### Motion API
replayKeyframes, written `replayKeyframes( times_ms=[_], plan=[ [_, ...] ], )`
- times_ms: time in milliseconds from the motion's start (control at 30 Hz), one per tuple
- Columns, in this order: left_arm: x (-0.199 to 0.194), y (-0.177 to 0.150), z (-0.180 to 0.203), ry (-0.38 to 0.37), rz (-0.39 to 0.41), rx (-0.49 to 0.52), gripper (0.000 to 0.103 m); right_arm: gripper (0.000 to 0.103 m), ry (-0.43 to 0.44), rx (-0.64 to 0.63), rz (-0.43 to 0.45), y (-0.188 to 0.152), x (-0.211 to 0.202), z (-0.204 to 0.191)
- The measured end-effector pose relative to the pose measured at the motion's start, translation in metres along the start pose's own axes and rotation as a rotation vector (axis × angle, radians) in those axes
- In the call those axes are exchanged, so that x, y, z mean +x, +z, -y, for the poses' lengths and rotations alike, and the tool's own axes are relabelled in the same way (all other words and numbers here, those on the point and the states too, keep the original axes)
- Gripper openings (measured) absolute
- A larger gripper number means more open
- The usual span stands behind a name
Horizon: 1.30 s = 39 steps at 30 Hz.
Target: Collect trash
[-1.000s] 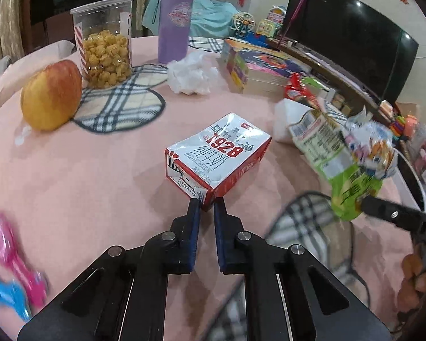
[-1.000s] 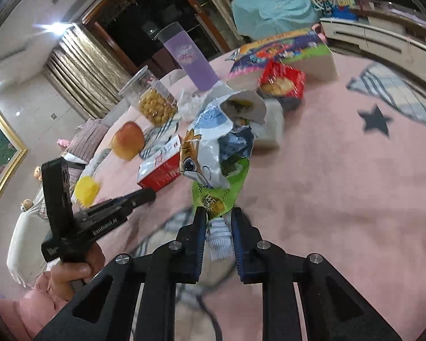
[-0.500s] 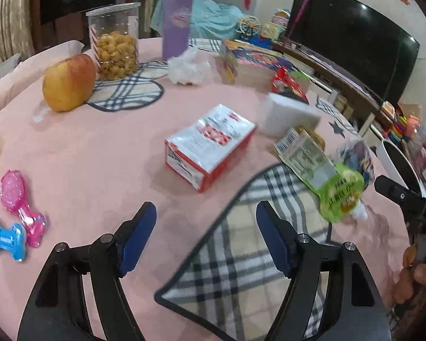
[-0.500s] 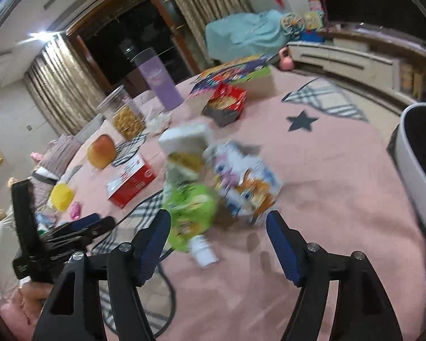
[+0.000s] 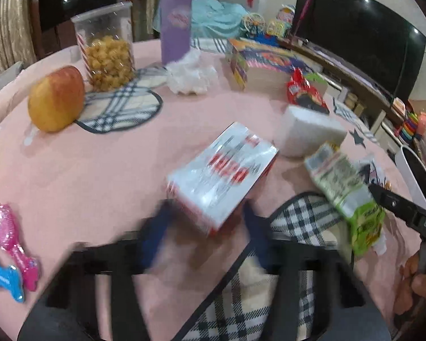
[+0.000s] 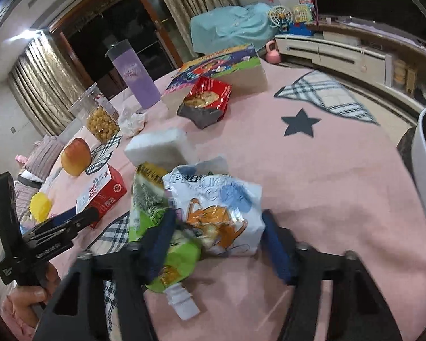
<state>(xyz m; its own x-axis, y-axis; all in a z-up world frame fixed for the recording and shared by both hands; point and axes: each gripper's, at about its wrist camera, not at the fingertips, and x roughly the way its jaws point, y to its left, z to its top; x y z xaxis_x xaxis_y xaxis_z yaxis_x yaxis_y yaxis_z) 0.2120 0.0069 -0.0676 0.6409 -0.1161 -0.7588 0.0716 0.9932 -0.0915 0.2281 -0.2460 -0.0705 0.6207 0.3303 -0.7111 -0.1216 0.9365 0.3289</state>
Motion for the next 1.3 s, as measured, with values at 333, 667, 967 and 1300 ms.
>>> replayKeyframes(
  times_ms=[333,667,967,1300],
  plan=[
    [-0.019,-0.014,0.007,-0.057,0.027,-0.002,0.014,0.034,0.002,0.030,0.051,-0.009,-0.024,0.006],
    [-0.048,-0.040,0.024,-0.120,0.041,0.018,0.011,0.033,0.023,0.058,0.087,-0.020,-0.057,0.013],
    [-0.050,-0.043,0.028,-0.080,0.039,0.086,0.076,0.033,0.031,0.079,0.069,-0.036,-0.065,0.019],
    [-0.018,-0.021,0.036,-0.084,-0.006,0.261,0.079,0.033,0.016,0.100,0.072,-0.041,-0.071,0.023]
  ],
)
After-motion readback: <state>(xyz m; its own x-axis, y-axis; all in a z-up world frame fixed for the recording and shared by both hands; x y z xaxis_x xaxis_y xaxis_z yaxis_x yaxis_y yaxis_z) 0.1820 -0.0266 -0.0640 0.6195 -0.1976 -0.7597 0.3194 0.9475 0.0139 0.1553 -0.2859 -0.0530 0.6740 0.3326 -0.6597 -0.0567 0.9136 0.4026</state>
